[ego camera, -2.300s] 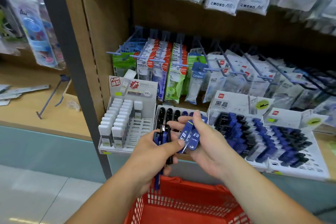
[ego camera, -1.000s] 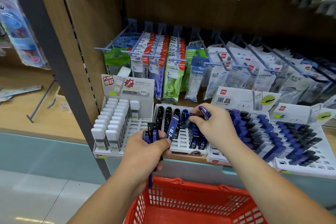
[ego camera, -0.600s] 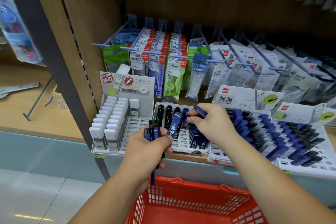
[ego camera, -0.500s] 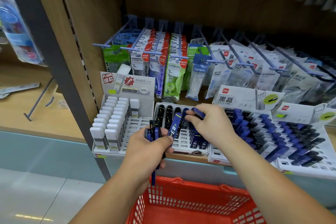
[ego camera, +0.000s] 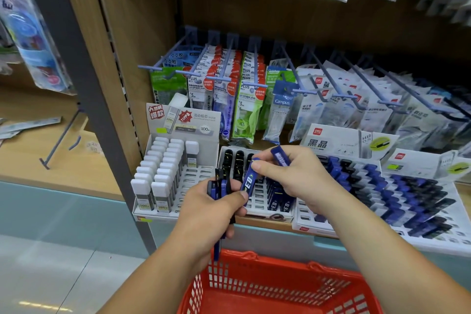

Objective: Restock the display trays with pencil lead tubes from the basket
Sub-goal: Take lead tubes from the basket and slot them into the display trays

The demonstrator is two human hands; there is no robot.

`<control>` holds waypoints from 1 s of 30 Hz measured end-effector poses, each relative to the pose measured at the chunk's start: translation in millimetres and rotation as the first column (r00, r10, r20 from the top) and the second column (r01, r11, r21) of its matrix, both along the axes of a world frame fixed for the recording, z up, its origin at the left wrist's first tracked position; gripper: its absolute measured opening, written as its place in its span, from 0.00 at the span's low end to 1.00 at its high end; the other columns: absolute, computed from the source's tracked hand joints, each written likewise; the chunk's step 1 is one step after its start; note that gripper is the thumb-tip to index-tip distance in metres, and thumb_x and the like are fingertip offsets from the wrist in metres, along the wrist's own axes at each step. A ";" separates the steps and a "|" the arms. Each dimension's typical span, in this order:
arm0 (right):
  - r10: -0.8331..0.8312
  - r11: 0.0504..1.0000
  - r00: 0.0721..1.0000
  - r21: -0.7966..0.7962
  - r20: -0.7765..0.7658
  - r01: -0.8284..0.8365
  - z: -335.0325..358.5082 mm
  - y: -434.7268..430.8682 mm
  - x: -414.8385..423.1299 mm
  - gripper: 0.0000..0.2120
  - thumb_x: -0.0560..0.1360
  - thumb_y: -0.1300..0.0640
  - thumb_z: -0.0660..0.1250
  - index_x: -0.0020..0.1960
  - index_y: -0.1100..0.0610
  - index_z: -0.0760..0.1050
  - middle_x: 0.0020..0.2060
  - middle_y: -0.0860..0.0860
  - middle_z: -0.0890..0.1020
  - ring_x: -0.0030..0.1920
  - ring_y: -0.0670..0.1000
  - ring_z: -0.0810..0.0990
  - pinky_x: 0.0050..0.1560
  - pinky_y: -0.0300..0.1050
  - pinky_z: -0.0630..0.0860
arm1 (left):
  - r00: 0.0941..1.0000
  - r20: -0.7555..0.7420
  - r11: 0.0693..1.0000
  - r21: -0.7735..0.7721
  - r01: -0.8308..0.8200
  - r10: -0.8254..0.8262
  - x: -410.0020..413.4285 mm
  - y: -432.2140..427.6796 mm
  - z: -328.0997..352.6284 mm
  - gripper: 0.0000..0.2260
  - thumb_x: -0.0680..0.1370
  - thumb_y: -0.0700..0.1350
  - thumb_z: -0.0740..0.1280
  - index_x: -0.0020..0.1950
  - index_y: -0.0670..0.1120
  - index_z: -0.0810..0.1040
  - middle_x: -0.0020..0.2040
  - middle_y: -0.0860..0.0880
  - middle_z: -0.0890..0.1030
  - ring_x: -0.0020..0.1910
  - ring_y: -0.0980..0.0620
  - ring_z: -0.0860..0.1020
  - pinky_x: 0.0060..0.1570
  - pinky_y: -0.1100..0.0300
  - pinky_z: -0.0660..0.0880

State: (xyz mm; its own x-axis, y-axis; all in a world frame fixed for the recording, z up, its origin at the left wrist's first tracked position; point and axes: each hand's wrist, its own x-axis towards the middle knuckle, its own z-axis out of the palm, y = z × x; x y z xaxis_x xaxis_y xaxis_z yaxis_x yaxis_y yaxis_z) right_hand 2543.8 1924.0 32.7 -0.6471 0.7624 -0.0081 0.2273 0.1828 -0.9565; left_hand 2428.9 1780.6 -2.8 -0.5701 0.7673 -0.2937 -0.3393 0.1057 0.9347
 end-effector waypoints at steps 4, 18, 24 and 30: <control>-0.034 0.999 0.999 0.026 -0.006 0.034 7.7 5.1 2.1 0.04 0.75 0.64 0.76 0.49 0.60 0.84 0.29 0.47 0.82 0.22 0.39 0.75 0.25 0.28 0.68 | 1.000 -0.007 1.000 -0.003 -0.016 0.016 -0.3 1.2 -0.4 0.07 0.77 0.37 0.74 0.54 0.42 0.81 0.39 0.44 0.84 0.37 0.51 0.83 0.25 0.58 0.69; -0.196 0.936 0.977 0.312 0.085 0.161 -17.9 30.0 3.1 0.07 0.71 0.59 0.80 0.43 0.50 0.83 0.38 0.47 0.85 0.42 0.47 0.83 0.48 0.43 0.81 | 0.992 0.010 0.992 -0.002 0.126 -0.126 -3.0 -1.0 -8.9 0.02 0.80 0.37 0.69 0.51 0.41 0.80 0.41 0.41 0.85 0.38 0.48 0.82 0.35 0.56 0.77; -0.201 0.929 0.963 0.346 0.179 0.130 -33.0 30.3 2.2 0.07 0.70 0.58 0.80 0.41 0.49 0.83 0.38 0.46 0.85 0.41 0.45 0.83 0.45 0.40 0.78 | 0.990 0.038 0.990 -0.029 0.137 -0.135 -4.3 -3.7 -5.4 0.07 0.81 0.46 0.72 0.55 0.45 0.78 0.37 0.45 0.81 0.31 0.50 0.78 0.28 0.57 0.71; -0.190 0.934 0.961 0.338 0.199 0.115 -34.6 31.2 1.4 0.06 0.71 0.56 0.80 0.42 0.49 0.84 0.37 0.44 0.85 0.40 0.41 0.81 0.44 0.39 0.76 | 0.991 0.036 0.991 -0.029 0.128 -0.126 -7.1 -2.7 -9.3 0.07 0.79 0.45 0.73 0.53 0.45 0.78 0.36 0.47 0.78 0.30 0.53 0.71 0.27 0.60 0.60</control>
State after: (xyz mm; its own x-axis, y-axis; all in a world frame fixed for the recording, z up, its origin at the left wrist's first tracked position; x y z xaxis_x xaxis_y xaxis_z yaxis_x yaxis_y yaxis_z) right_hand 2545.2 1955.2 -1.9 -0.5326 0.8376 0.1215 0.4792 0.4168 -0.7724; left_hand 2421.8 1777.9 -12.0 -0.4579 0.8230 -0.3360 -0.3527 0.1788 0.9185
